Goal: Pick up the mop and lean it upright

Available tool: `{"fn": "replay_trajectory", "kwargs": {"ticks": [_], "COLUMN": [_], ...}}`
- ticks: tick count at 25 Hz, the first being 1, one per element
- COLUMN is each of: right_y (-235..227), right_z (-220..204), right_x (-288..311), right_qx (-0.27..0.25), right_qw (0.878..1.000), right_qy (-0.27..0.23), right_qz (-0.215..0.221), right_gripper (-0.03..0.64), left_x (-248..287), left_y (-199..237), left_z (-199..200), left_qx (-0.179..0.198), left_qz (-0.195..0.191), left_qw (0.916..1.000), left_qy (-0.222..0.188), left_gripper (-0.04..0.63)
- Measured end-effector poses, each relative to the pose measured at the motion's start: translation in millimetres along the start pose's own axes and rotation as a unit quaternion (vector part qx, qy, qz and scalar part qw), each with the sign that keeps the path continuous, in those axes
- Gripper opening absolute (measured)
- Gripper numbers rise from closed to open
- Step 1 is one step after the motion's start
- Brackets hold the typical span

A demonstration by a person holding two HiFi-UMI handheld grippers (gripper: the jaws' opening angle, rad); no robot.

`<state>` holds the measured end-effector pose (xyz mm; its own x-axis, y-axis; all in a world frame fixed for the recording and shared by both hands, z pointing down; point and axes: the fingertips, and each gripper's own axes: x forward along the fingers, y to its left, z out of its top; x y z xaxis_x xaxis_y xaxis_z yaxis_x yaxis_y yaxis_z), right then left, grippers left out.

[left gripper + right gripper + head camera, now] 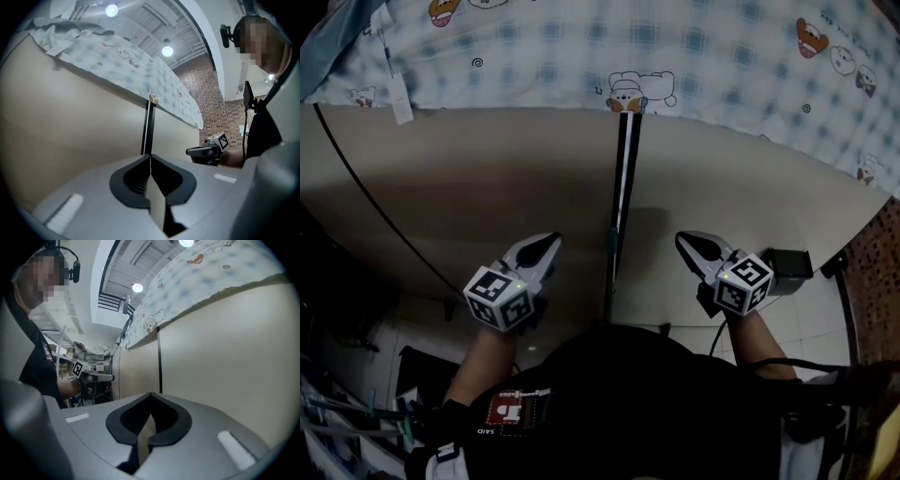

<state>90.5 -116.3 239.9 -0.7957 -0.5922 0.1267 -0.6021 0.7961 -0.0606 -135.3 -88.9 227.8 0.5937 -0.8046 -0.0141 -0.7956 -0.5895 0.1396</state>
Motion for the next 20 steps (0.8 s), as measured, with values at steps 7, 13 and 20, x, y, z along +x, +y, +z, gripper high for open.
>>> {"fn": "replay_trajectory", "kwargs": {"ticks": [7,13,20], "right_y": [7.2,13.1,13.9], "right_z": [-0.7,-2.2,-7.4], "right_x": [8.1,10.9,8.8], "right_qx": [-0.009,-0.017,-0.012], "right_qw": [1.000,0.999,0.999], "right_qy": [0.006,0.011,0.018], "right_qz": [0.017,0.028,0.030], "right_gripper": [0.012,0.012,0.012], "left_x": [-8.9,-12.6,-15.3], "left_y": [4.6,4.4,3.9], "left_z": [3.2,2.5,0.8], "left_qx": [-0.007,-0.009,-0.014], "left_qz": [0.011,0.014,0.015], "left_qw": [0.9999,0.9999,0.9998], "left_qy": [-0.003,-0.003,0.001], "left_gripper": [0.009,0.008,0.008]}}
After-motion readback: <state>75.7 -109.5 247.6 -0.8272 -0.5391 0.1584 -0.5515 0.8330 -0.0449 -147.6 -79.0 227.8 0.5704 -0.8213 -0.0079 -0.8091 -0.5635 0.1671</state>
